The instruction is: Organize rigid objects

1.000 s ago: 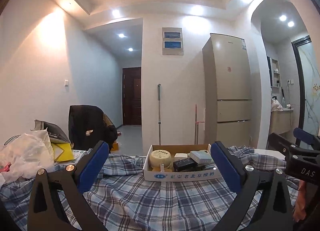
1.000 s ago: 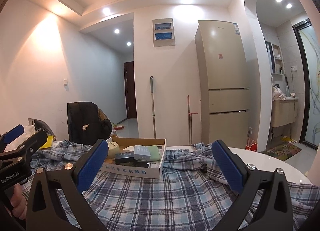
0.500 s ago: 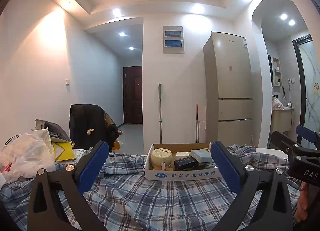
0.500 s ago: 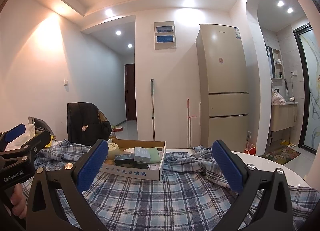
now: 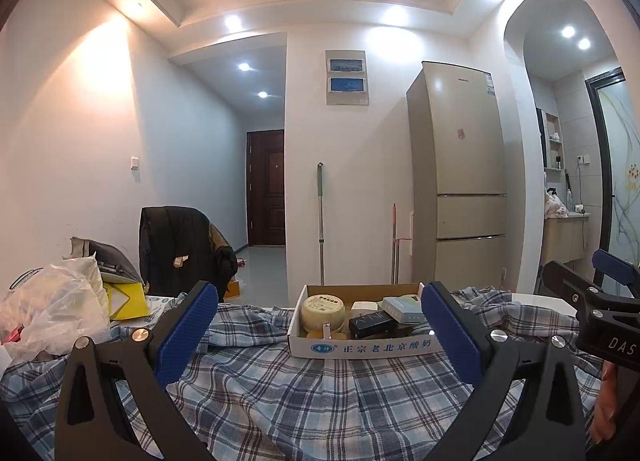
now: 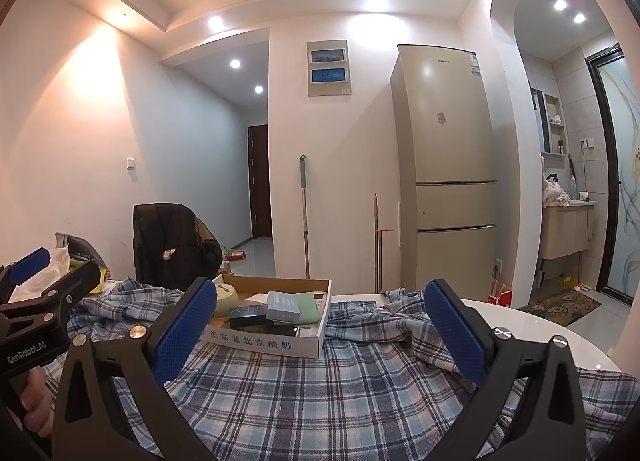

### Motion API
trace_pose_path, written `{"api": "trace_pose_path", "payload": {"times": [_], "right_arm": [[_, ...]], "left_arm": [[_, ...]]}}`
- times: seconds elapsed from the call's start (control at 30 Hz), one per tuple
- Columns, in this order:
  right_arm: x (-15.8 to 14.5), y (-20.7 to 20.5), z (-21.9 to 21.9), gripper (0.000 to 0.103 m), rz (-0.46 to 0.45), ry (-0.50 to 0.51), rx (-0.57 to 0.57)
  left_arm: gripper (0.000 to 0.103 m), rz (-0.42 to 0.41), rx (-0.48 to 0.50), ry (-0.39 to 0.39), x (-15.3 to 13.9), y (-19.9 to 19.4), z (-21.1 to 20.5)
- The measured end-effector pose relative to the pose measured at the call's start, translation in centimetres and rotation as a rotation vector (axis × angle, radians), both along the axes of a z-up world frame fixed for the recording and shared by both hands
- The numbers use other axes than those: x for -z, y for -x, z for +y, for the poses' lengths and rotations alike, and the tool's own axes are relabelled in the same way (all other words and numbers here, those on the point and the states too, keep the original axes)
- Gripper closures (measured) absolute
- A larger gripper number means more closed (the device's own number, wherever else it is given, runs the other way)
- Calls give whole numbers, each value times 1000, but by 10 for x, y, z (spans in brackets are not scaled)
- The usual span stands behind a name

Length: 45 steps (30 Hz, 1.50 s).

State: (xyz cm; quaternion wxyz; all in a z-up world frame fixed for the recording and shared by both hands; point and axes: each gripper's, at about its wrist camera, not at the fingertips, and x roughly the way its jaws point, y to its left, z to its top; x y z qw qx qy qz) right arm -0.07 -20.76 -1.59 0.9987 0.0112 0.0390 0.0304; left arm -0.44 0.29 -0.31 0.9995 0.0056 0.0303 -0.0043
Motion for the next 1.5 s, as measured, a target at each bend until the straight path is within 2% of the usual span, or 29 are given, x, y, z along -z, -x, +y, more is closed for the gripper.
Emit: {"api": "trace_pose_path", "payload": {"times": [1.2, 1.5], "right_arm": [[1, -1, 0, 0, 10, -2, 3], [1, -2, 0, 0, 11, -2, 3]], "left_arm": [[0, -2, 1, -2, 0, 0, -1], [0, 38, -3, 28, 9, -4, 5]]}}
